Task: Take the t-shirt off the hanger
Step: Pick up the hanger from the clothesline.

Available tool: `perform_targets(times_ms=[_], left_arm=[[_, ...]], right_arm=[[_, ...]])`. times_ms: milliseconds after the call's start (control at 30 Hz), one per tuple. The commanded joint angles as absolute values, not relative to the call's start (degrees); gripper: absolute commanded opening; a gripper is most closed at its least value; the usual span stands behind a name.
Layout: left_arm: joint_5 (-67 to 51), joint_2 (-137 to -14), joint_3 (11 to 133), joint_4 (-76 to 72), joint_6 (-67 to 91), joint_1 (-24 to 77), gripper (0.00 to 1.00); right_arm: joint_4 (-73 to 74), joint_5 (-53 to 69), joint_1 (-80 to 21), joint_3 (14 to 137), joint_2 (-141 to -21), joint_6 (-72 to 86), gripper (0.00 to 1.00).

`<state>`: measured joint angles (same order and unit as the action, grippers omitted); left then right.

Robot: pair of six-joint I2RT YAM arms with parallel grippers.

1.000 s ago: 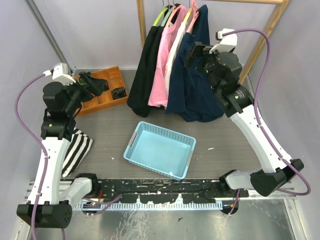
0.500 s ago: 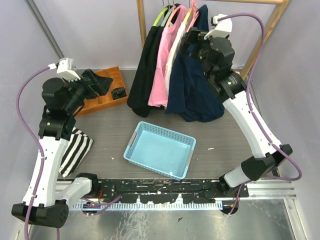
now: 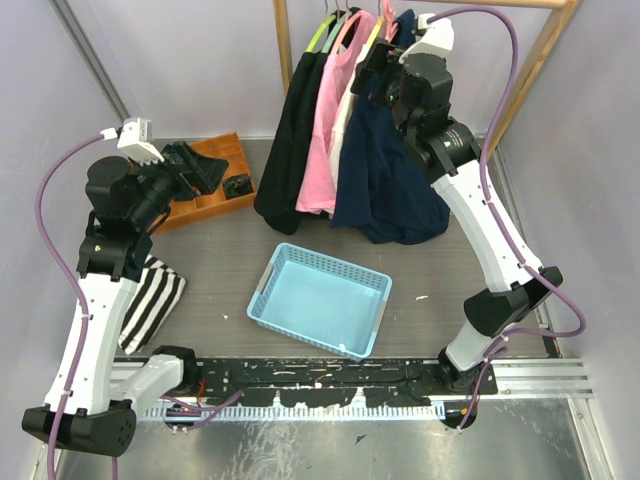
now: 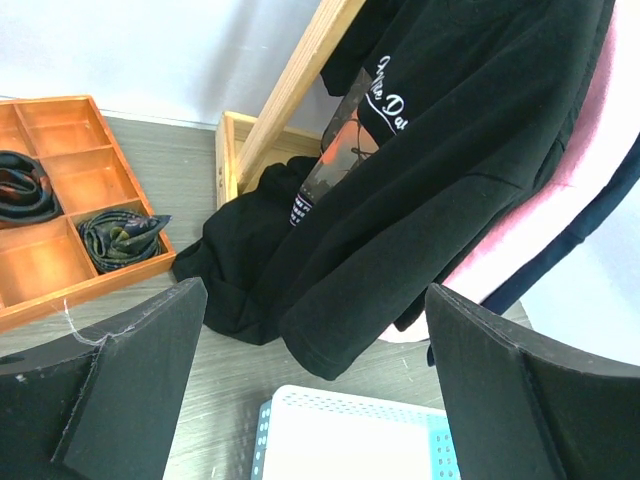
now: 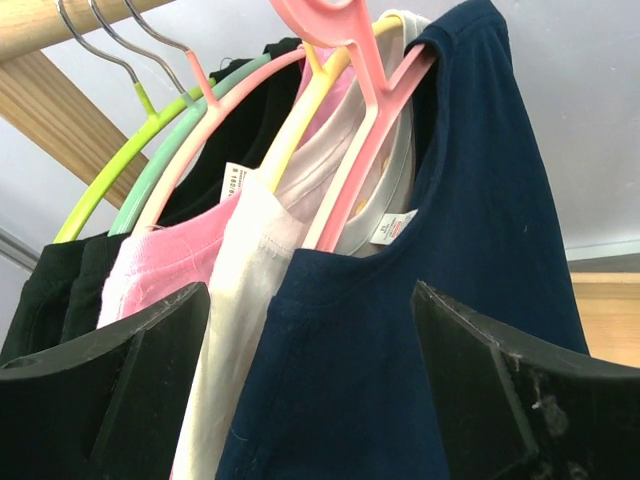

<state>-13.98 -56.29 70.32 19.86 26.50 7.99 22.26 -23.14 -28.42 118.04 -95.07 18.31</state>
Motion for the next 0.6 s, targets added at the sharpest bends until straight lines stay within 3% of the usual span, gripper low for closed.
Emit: perform_targets(times_ms=[0,567], left_arm=[[-15.79,-55.07,72.18,20.19,25.49,8.15,0.98],[-16.00,-54.77,72.13,20.56,25.49,8.11,0.98]], right_arm=[[22.02,-24.72,-28.18,118.25,-93.47,20.33,0.87],[21.58,-25.18,-26.74,111.37,-88.59,21.53,0.84]])
